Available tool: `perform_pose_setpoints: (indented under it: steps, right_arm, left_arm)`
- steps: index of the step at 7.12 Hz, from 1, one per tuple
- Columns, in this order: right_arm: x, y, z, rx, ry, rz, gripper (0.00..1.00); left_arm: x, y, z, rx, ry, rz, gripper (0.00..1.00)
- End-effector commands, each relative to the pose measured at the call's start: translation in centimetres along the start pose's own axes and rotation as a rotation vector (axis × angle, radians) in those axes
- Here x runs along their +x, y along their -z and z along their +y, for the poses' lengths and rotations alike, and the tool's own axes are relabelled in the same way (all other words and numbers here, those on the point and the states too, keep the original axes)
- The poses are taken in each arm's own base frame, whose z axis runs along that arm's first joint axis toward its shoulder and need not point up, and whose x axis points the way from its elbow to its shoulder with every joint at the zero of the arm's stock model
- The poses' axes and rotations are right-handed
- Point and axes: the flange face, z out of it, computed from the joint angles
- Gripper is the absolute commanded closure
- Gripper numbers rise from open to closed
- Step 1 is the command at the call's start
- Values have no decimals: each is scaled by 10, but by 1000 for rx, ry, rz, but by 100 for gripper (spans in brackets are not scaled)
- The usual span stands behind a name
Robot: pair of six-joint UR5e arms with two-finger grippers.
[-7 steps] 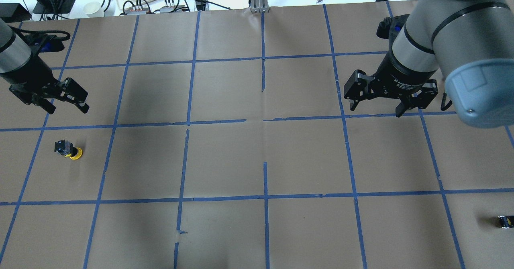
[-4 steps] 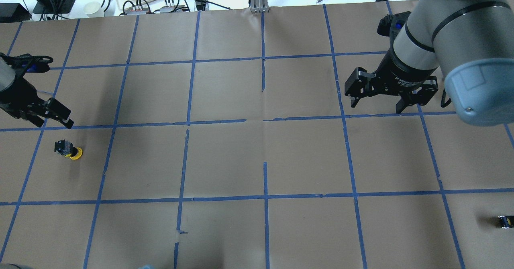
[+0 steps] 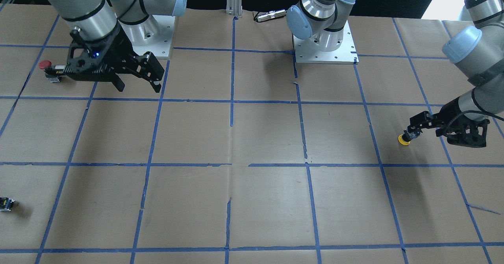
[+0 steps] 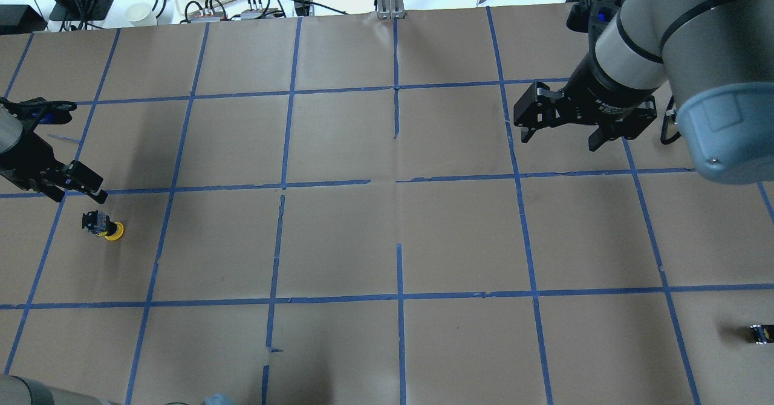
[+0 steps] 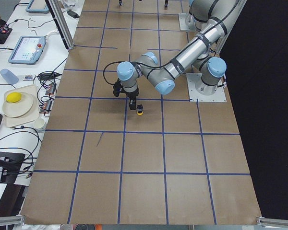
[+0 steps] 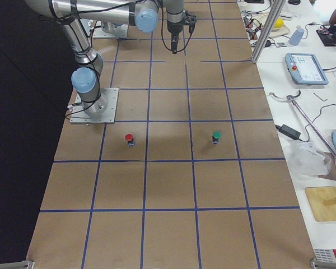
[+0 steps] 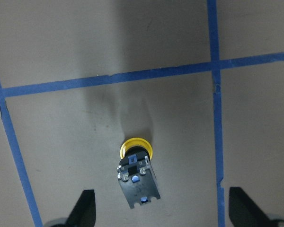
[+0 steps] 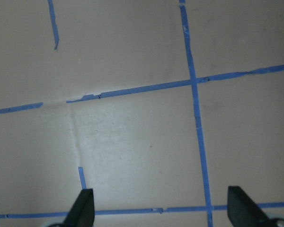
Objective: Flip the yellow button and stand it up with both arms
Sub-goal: 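Move the left gripper down over the yellow button lying on its side, then close the left gripper on the yellow button's base while the right arm moves farther away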
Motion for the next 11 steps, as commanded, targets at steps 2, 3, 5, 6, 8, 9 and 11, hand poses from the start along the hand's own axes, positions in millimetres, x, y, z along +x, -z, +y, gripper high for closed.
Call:
perform_pose_setpoints:
  steps: [2,3,5,6,8,9,11]
  right_arm:
    - [5,-35,-49,-33,9,61,0]
    - [1,-41,-58,-50,46,47,0]
    - [-10,-14,-91,33,55,40,0]
    - [-21,3,-96,65,63,29,0]
    - [-33,24,-104,94,76,44,0]
    - [-30,19,-97,33,48,58,0]
    - [-18,22,-82,-49,36,163,0]
  left_arm:
    - [-3,-28,-2,-8,27,-10,23]
    - [-4,-32,-2,-13,29,-7,31]
    - [-7,-31,0,-31,26,-27,60]
    - [-6,-30,0,-31,23,-30,67]
    - [-6,-30,1,-33,26,-32,76]
    - [-7,-25,0,-33,26,-30,76]
    - [4,-21,1,-46,27,13,77]
